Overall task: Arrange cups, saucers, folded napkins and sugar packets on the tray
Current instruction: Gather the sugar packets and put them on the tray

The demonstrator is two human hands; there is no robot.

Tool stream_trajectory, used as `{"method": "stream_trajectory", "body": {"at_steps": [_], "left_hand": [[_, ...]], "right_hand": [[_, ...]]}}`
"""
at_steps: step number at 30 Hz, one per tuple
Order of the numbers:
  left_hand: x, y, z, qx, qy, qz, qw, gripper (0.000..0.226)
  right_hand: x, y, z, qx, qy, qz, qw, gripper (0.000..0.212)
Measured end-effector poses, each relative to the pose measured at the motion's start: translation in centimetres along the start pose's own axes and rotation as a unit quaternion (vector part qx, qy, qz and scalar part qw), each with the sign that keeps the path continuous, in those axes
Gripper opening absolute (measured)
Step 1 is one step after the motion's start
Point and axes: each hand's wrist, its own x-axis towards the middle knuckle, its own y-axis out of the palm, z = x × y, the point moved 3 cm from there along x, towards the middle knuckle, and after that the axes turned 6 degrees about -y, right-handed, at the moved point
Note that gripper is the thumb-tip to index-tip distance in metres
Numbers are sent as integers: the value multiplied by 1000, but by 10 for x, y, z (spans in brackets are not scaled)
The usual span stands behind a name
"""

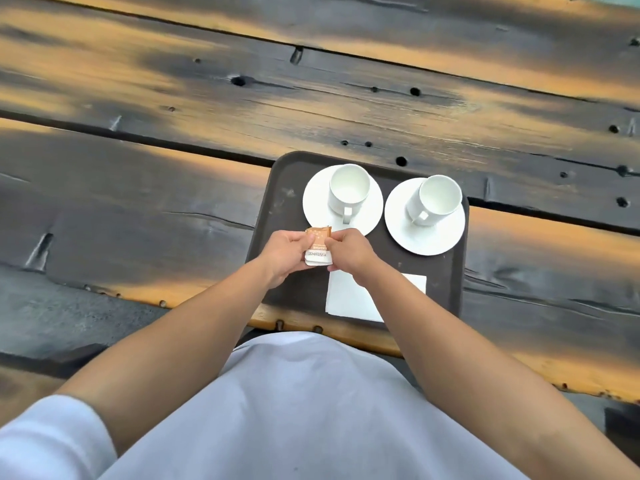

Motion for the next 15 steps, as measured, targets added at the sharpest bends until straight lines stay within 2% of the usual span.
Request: {"method": "stream_trajectory", "body": {"at_steps": [8,15], "left_hand": [[23,-19,-24,172,35,-47,983,29],[46,-49,-42,188,27,-37,981,24]], "right_hand": [[30,17,26,-145,-27,-9,989,30],[57,31,50,-169,-8,-17,985,28]]}}
